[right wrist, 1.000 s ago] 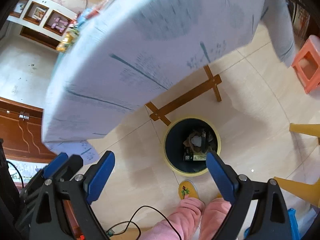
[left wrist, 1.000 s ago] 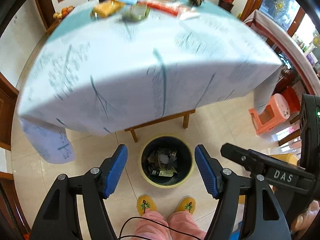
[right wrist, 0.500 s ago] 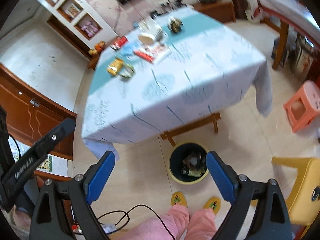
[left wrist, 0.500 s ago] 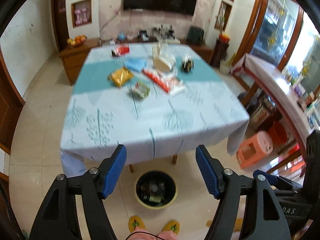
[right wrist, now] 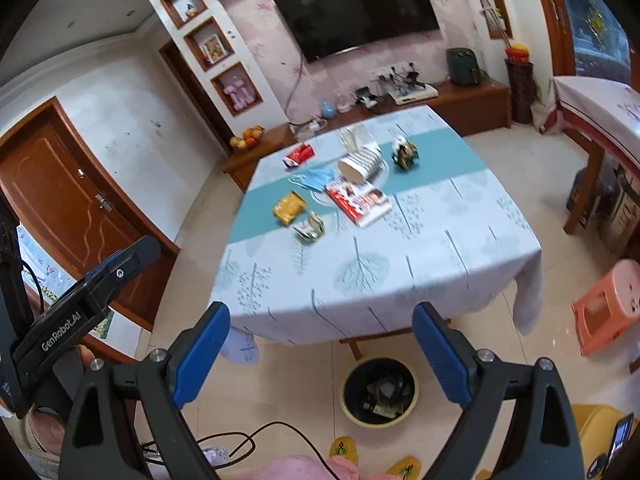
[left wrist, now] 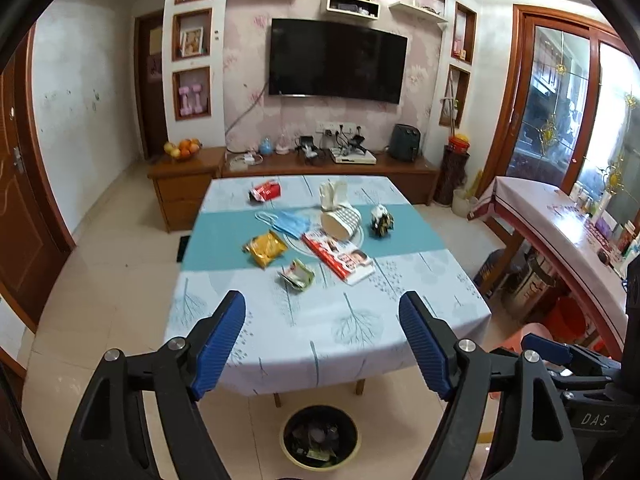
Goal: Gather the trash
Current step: 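Raise both open tools back toward the table, then grasp the red wrapper package with the left tool while the right tool grasps the grey-checked paper cup, then carry the red package and checked cup down over the trash bin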
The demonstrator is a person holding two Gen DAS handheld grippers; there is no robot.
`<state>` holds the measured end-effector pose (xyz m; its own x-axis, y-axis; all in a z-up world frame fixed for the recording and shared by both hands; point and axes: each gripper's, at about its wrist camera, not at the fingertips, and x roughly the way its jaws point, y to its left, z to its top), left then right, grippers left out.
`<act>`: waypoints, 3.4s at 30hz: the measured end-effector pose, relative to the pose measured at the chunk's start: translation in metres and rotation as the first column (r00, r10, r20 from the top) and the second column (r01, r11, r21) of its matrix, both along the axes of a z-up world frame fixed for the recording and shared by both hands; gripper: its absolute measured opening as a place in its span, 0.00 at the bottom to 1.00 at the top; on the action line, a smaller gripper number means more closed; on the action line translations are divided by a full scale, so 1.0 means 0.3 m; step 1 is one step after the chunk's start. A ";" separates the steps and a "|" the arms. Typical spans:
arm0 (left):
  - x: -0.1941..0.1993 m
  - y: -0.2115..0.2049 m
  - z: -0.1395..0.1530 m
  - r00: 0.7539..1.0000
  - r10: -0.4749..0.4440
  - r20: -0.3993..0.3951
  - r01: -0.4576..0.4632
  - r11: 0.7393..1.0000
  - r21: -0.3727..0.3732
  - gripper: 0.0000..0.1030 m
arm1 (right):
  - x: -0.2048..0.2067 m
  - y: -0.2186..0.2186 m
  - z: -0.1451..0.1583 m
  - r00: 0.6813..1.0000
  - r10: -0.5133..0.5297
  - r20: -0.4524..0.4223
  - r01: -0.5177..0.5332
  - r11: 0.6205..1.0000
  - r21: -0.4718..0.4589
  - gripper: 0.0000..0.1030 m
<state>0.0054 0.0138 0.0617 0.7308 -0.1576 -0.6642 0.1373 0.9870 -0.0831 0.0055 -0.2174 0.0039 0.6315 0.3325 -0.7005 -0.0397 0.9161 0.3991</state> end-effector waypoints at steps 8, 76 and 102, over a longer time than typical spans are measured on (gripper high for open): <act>0.064 0.038 0.035 0.999 0.046 0.012 -0.046 0.999 0.006 0.77 | 0.086 0.011 0.012 1.000 0.016 0.010 -0.016 1.000 0.004 0.91; 2.196 0.123 -1.085 0.865 -0.228 -0.448 0.326 0.932 0.156 0.46 | 1.546 0.079 -0.762 0.731 -0.501 -0.464 0.482 0.860 -0.168 0.76; 1.902 0.210 -0.747 0.872 -0.277 -0.404 0.321 0.946 0.042 0.26 | 1.394 0.121 -0.579 0.829 -0.425 -0.363 0.435 0.898 -0.059 0.67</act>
